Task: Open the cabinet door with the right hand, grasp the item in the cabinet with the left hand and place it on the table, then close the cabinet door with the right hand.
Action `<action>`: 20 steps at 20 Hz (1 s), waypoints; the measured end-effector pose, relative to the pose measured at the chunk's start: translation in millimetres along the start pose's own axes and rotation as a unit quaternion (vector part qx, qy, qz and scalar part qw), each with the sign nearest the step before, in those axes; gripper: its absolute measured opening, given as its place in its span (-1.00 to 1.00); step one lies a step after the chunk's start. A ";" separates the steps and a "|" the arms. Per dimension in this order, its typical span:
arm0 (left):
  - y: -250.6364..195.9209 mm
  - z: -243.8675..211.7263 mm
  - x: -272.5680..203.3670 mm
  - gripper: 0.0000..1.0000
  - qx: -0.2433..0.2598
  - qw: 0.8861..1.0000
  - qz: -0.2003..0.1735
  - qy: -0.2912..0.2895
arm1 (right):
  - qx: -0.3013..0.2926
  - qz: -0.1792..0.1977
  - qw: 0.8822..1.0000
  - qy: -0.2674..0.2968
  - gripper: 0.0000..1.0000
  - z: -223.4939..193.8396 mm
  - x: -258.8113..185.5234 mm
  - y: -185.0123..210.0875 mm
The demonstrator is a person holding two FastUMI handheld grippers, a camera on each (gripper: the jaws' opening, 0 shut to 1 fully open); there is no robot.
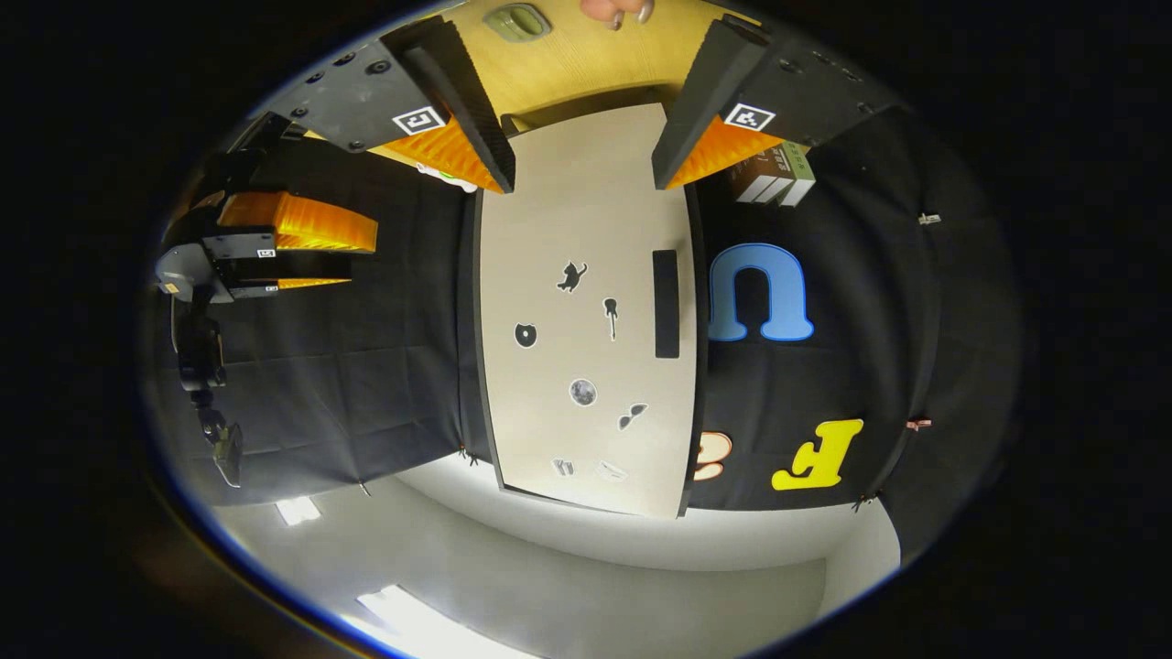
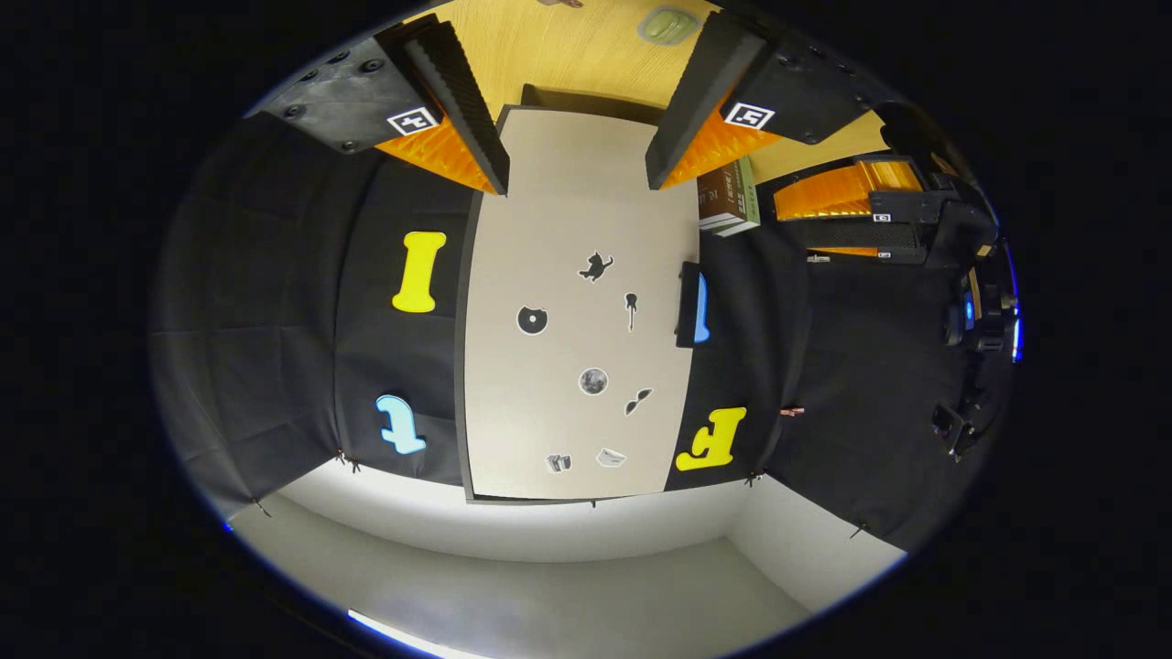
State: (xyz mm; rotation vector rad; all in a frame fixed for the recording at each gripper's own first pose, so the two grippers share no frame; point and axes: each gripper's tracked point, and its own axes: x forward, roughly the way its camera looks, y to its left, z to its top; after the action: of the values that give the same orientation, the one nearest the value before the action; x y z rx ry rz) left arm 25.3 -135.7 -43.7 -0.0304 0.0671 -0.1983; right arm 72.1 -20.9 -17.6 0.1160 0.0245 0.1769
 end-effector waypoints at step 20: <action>4.6 9.2 0.4 0.89 0.009 1.000 0.001 -0.012 | -0.002 -0.006 1.000 0.009 0.94 -5.6 3.7 -0.7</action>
State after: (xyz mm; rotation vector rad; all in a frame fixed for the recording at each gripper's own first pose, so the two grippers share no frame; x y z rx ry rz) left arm 27.2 -131.1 -34.7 -0.0144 0.0422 -0.1970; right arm 75.7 -20.2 -23.3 0.1092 0.0435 0.1665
